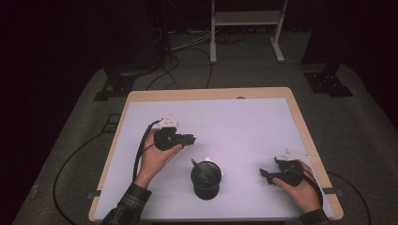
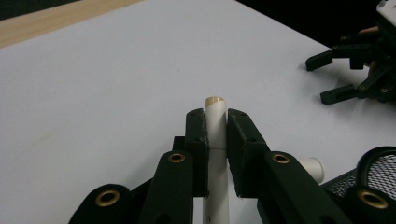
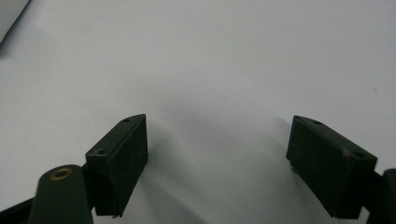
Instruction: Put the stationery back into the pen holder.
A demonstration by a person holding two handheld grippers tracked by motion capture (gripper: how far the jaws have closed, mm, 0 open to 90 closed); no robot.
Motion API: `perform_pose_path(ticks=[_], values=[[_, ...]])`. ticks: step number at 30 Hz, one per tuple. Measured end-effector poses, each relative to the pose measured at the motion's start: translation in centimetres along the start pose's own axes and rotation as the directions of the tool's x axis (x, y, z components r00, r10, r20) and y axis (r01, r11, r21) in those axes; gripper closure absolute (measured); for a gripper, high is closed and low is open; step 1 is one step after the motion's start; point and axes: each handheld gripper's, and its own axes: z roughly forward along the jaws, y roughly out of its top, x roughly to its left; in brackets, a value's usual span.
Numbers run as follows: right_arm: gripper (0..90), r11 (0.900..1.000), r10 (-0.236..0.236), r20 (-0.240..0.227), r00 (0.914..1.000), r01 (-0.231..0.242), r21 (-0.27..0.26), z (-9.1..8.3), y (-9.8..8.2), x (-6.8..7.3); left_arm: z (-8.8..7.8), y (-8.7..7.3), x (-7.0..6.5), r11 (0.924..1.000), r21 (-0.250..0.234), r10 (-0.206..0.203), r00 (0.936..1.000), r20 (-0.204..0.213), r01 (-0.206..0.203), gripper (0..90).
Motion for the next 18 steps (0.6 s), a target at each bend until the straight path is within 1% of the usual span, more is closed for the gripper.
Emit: perform_pose_path(ticks=[3,11,18], values=[[19.5,1.000,0.002,0.000,1.0000,-0.002,0.000,0.0,0.0,0.0,-0.4,0.2,-0.2,0.9999,-0.012,-0.001,1.0000,0.003,0.001,78.6],[19.4,1.000,0.001,0.000,1.0000,-0.001,-0.001,0.0,0.0,0.0,-1.4,1.0,-1.0,0.9990,-0.039,0.021,0.9998,0.006,-0.021,78.6],[19.4,1.000,-0.001,0.000,1.0000,0.001,0.000,0.0,0.0,0.0,-2.2,1.6,-1.8,0.9976,-0.059,0.036,0.9992,0.019,-0.035,78.6]])
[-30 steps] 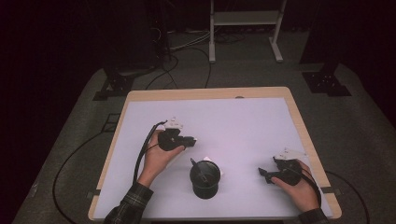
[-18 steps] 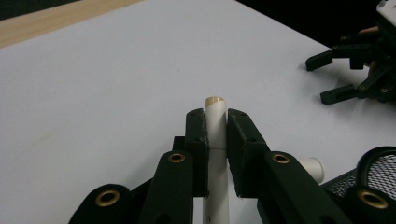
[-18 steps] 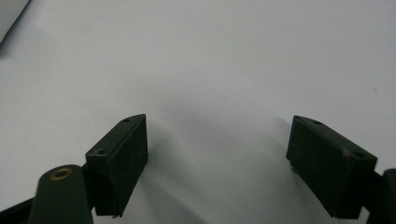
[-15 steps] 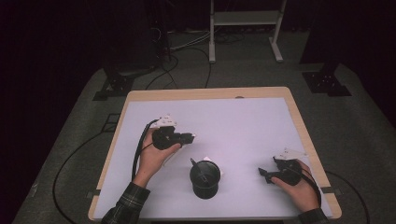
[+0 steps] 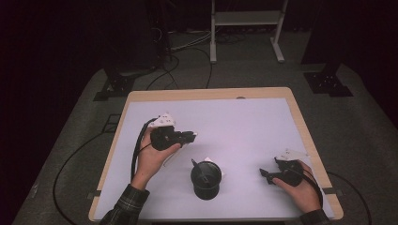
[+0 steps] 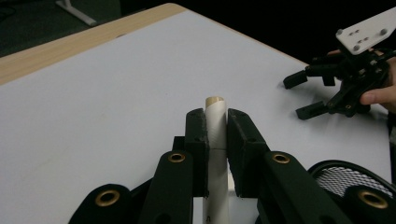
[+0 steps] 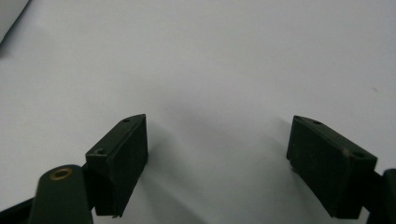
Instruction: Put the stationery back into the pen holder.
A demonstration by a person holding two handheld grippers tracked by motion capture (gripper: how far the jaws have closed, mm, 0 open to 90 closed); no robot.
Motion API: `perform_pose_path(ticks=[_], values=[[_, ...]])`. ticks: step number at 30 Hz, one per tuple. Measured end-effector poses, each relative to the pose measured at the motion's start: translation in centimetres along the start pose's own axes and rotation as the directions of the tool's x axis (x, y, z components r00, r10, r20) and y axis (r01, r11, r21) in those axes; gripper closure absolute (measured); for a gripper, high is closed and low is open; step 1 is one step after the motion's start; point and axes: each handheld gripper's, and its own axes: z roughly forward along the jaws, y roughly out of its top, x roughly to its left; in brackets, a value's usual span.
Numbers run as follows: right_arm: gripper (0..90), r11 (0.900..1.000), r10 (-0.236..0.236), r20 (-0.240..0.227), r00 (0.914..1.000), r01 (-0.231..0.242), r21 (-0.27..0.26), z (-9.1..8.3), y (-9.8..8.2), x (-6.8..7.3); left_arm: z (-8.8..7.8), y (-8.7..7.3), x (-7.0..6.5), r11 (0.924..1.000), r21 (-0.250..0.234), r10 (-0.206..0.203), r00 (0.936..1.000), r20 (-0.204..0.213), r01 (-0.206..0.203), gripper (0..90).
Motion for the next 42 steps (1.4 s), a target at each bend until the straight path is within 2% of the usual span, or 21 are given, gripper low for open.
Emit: perform_pose_path(ticks=[12,23,42], values=[[19.5,1.000,0.001,0.000,1.0000,-0.001,-0.001,0.0,0.0,0.0,-1.2,1.3,-1.9,0.9984,-0.046,0.033,0.9991,0.027,-0.032,78.6],[19.5,1.000,0.002,0.000,1.0000,-0.002,-0.001,0.0,0.0,0.0,-2.1,2.6,-4.0,0.9928,-0.097,0.077,0.9947,0.068,-0.071,78.6],[19.4,1.000,0.001,0.000,1.0000,-0.001,0.000,0.0,0.0,0.0,-0.8,3.2,-6.5,0.9901,-0.115,0.098,0.9832,0.154,-0.081,78.5]])
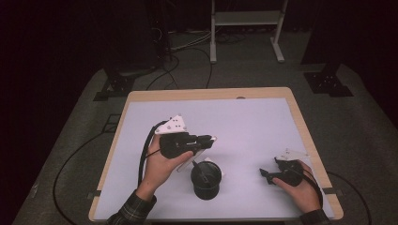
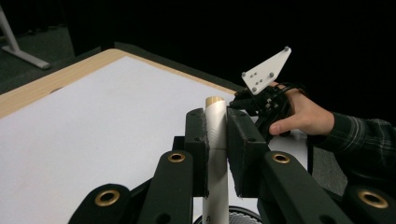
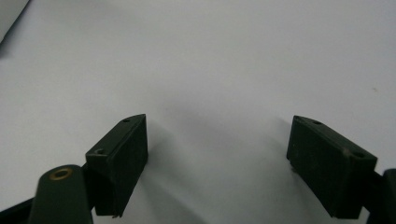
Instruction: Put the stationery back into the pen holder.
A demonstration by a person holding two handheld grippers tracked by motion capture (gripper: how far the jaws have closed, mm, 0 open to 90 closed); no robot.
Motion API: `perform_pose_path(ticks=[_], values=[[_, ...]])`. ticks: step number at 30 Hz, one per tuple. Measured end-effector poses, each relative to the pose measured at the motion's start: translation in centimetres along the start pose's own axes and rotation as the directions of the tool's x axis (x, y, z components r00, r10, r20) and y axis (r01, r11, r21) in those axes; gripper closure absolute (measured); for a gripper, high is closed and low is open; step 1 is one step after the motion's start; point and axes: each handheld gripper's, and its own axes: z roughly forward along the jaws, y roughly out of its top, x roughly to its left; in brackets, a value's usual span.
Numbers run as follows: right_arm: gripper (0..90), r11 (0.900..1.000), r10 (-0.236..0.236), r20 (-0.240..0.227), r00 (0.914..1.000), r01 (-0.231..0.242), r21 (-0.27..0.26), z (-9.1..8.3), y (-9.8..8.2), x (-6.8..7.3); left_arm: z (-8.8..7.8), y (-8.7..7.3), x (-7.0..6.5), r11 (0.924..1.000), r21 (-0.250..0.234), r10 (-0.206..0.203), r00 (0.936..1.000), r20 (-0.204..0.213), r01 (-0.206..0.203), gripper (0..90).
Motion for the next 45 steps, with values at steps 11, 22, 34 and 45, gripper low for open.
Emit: perform_pose_path(ticks=[11,22,34,45], values=[[19.4,1.000,0.000,0.000,1.0000,0.000,0.000,0.0,0.0,0.0,1.4,0.1,-0.5,1.0000,0.009,-0.005,0.9997,0.022,0.005,78.5],[19.5,1.000,-0.001,0.001,1.0000,0.001,0.001,0.0,0.0,0.0,2.8,-0.2,-0.7,0.9997,0.023,-0.006,0.9992,0.041,0.005,78.4],[19.4,1.000,0.000,0.000,1.0000,0.000,0.000,0.0,0.0,0.0,3.8,-0.8,-0.9,0.9990,0.044,-0.010,0.9983,0.057,0.008,78.4],[19.4,1.000,-0.001,0.000,1.0000,0.001,0.000,0.0,0.0,0.0,3.8,-1.4,-1.0,0.9976,0.067,-0.022,0.9972,0.071,0.017,78.3]])
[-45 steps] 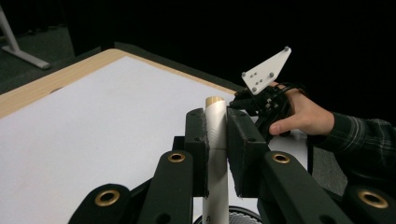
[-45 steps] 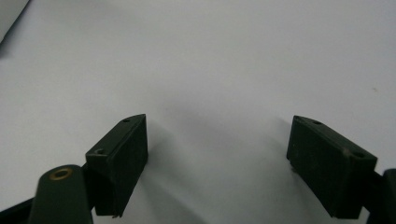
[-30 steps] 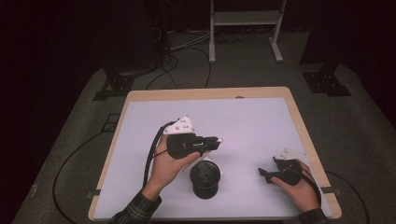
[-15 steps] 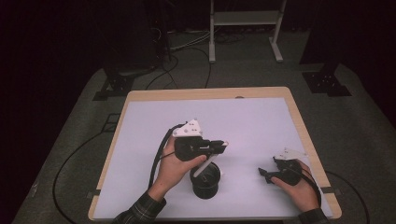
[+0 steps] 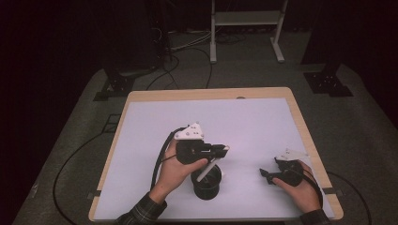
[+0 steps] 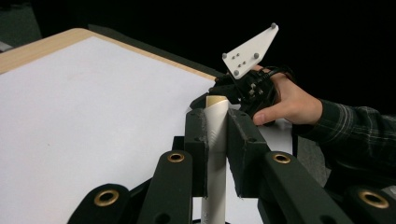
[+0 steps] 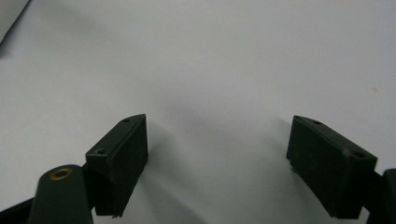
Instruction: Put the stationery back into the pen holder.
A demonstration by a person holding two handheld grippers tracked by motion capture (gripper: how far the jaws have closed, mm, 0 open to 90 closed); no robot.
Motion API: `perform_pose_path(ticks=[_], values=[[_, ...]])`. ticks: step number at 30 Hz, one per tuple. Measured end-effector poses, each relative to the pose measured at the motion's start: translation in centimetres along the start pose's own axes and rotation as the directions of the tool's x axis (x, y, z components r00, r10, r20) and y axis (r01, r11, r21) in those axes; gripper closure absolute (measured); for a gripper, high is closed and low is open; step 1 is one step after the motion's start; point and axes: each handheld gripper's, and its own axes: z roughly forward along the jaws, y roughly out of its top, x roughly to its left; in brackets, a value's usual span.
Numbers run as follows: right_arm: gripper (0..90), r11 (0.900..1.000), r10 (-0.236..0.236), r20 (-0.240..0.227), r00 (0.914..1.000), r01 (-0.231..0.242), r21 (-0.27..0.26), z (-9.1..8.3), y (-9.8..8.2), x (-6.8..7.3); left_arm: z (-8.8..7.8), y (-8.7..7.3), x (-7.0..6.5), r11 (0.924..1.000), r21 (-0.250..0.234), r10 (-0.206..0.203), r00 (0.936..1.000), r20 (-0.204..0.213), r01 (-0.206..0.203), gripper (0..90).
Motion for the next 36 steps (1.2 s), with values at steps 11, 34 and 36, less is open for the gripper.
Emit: perform_pose_path(ticks=[11,34,36], values=[[19.5,1.000,0.001,0.000,1.0000,-0.001,0.000,0.0,0.0,0.0,-0.3,-1.2,-0.1,0.9995,0.024,-0.020,0.9998,0.001,0.020,78.3],[19.5,1.000,0.002,-0.001,1.0000,-0.002,0.000,0.0,0.0,0.0,-0.4,-3.5,-0.3,0.9964,0.076,-0.035,0.9993,-0.011,0.036,78.2],[19.4,1.000,0.002,-0.001,1.0000,-0.002,0.000,0.0,0.0,0.0,-0.3,-3.7,-0.2,0.9957,0.085,-0.034,0.9993,-0.012,0.035,78.1]])
